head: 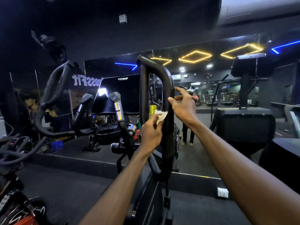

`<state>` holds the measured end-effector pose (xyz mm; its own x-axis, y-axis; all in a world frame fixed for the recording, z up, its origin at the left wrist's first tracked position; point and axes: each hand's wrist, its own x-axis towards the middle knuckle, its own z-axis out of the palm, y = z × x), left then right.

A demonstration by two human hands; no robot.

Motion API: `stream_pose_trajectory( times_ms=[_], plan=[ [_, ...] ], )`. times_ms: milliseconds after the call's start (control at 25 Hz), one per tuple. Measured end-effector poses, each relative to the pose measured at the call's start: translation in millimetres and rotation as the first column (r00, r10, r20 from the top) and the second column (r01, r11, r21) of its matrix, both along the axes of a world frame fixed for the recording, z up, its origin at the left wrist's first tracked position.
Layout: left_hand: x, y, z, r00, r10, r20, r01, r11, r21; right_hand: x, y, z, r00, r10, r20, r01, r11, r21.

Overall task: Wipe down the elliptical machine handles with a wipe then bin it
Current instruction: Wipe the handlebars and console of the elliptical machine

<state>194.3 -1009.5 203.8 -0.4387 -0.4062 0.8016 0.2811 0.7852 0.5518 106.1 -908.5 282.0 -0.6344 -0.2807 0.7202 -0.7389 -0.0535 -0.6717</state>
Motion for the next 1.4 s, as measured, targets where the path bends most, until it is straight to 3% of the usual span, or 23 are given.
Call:
stream_pose_trajectory(
  times_ms=[200,280,440,560,640,720,840,920,960,1080,1240,1320,1400],
  plan=[
    [12.1,11.5,-7.7,0.999,0.051,-0.004,-0.051,0.993,-0.103,-4.0,-4.8,-13.6,0.999,0.028,0.043,-0.028,1.000,-0.002],
    [15.5,11.2,-18.4,0.996,0.084,0.013,-0.079,0.973,-0.218,-5.5,-6.2,-20.9,0.998,0.043,0.047,-0.044,0.999,0.012],
    [29.1,6.2,-40.6,0.900,0.419,0.122,-0.282,0.772,-0.569,1.9,4.1,-33.7,0.995,-0.098,-0.032,0.101,0.990,0.099],
    [41.1,4.7,-43.5,0.873,0.478,0.099,-0.287,0.666,-0.688,27.6,18.8,-47.9,0.971,-0.125,-0.205,0.146,0.985,0.093],
    [47.4,5.7,-45.9,0.926,0.373,0.049,-0.269,0.746,-0.609,44.2,26.5,-62.3,0.967,0.046,-0.251,0.013,0.973,0.230],
    [48.8,13.8,-45.8,0.965,0.259,-0.031,-0.252,0.894,-0.370,53.4,28.4,-75.8,0.971,0.205,-0.122,-0.148,0.920,0.362],
    [46.9,27.1,-41.7,0.997,0.067,-0.035,-0.066,0.997,0.030,52.3,28.3,-78.9,0.963,0.231,0.143,-0.256,0.946,0.198],
    [47.3,29.3,-38.5,0.990,-0.084,-0.110,0.111,0.957,0.269,42.3,33.2,-71.3,0.967,0.152,0.204,-0.166,0.984,0.056],
    [47.9,26.3,-35.8,0.987,-0.072,-0.143,0.117,0.934,0.338,35.5,35.2,-67.1,0.979,0.088,0.185,-0.089,0.996,0.001],
    [47.1,12.7,-30.8,0.994,0.080,-0.075,-0.045,0.920,0.389,20.3,32.2,-65.3,0.983,-0.137,-0.123,0.130,0.990,-0.059],
    [40.2,10.9,-32.1,0.972,0.228,0.061,-0.235,0.917,0.323,20.3,18.3,-107.1,0.809,-0.026,-0.587,0.152,0.975,0.165],
    [38.7,13.6,-31.5,0.962,0.260,0.079,-0.271,0.931,0.246,16.9,17.7,-120.7,0.749,-0.003,-0.662,0.184,0.962,0.204],
    [37.1,13.8,-29.3,0.962,0.263,0.078,-0.273,0.944,0.183,11.1,16.7,-117.1,0.755,-0.078,-0.651,0.242,0.956,0.167]
  ],
)
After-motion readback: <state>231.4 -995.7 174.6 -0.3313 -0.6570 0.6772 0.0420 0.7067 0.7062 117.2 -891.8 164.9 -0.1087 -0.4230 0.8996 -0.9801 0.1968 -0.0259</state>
